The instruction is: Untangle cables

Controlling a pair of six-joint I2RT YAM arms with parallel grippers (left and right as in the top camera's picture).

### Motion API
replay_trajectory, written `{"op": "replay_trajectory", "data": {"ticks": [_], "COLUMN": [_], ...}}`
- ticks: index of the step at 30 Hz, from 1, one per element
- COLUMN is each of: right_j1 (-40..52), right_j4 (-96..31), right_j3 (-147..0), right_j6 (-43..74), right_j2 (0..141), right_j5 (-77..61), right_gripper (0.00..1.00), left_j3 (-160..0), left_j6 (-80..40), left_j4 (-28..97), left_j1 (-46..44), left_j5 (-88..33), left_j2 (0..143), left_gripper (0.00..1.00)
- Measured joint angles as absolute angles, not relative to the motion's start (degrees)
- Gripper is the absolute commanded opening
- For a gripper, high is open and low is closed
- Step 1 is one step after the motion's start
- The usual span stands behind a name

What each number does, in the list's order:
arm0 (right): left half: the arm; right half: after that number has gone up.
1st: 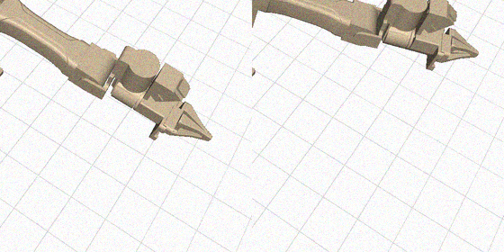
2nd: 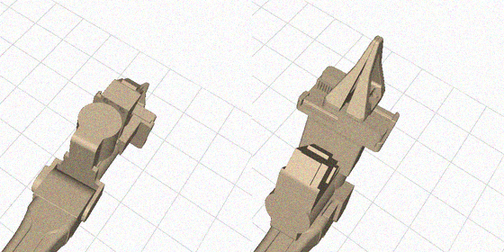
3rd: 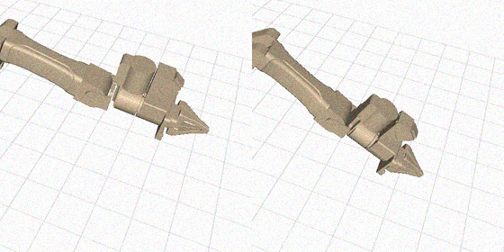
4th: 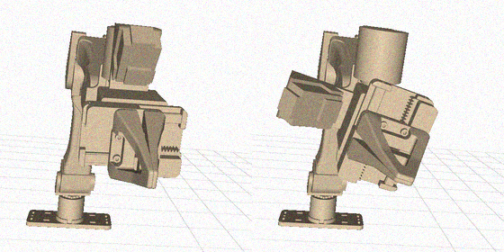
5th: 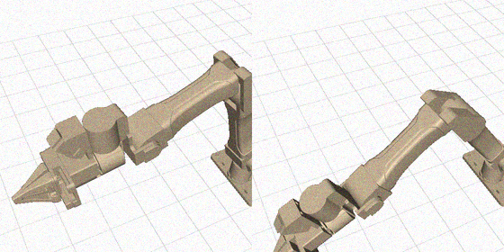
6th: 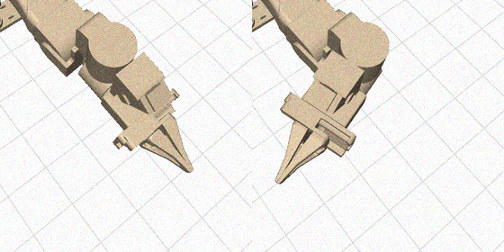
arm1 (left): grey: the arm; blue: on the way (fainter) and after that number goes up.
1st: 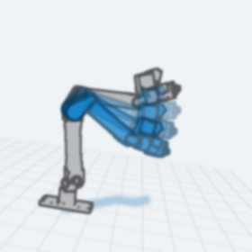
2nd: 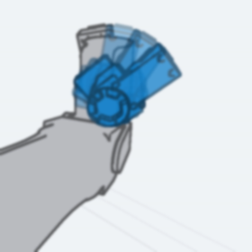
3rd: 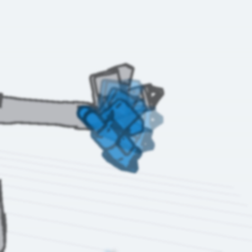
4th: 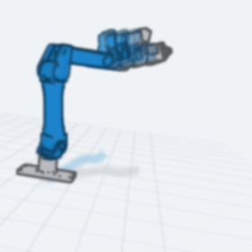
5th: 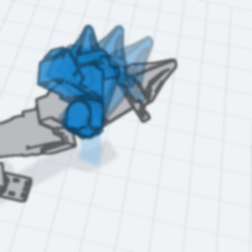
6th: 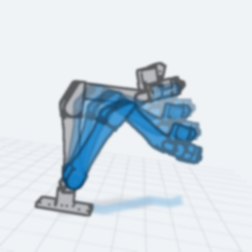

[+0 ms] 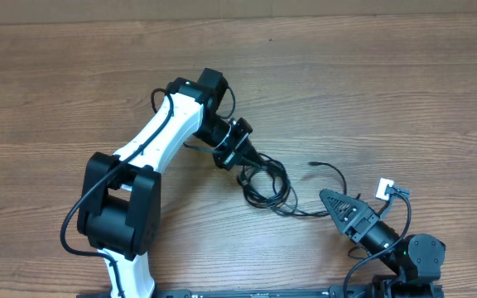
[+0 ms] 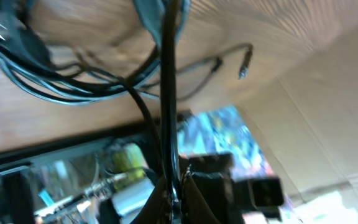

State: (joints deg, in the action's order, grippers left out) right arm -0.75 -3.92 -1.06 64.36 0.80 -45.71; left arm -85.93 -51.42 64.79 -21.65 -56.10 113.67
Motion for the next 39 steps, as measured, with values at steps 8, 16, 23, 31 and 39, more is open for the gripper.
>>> {"op": "replay_trajectory", "data": {"ticks": [8, 16, 23, 31, 39], "right_j1": [0.47, 7.73, 12.62, 18.15, 21.69], "right_j4": [-3.9, -3.51, -3.44, -1.63, 11.2], "right_j3": [-1.06, -1.06, -1.06, -1.06, -1.06], "right_j6": [73.49, 73.6, 74.13, 74.54, 73.97], "right_j2": [4.6, 13.45, 18.35, 26.04, 39.44], "right_j5": [-46.09, -41.56, -33.34, -18.55, -11.68], "right_gripper": [0.86, 0.89, 0.86, 0.73, 0.57], "left_j3": [-85.93, -85.93, -85.95, -85.95, -85.95], "left_j6": [-53.43, -56.71, -58.04, -60.03, -63.4], "left_j4": [58.11, 46.7, 44.49, 44.49, 44.45], "left_j1": [-21.65, -21.65, -21.65, -21.76, -23.31], "left_j5": [-64.53, -71.09, -74.5, -75.9, -76.75], "left_j2": [113.67, 113.67, 113.67, 113.69, 113.69], "left_gripper": [0.04, 0.04, 0.04, 0.04, 0.04]}}
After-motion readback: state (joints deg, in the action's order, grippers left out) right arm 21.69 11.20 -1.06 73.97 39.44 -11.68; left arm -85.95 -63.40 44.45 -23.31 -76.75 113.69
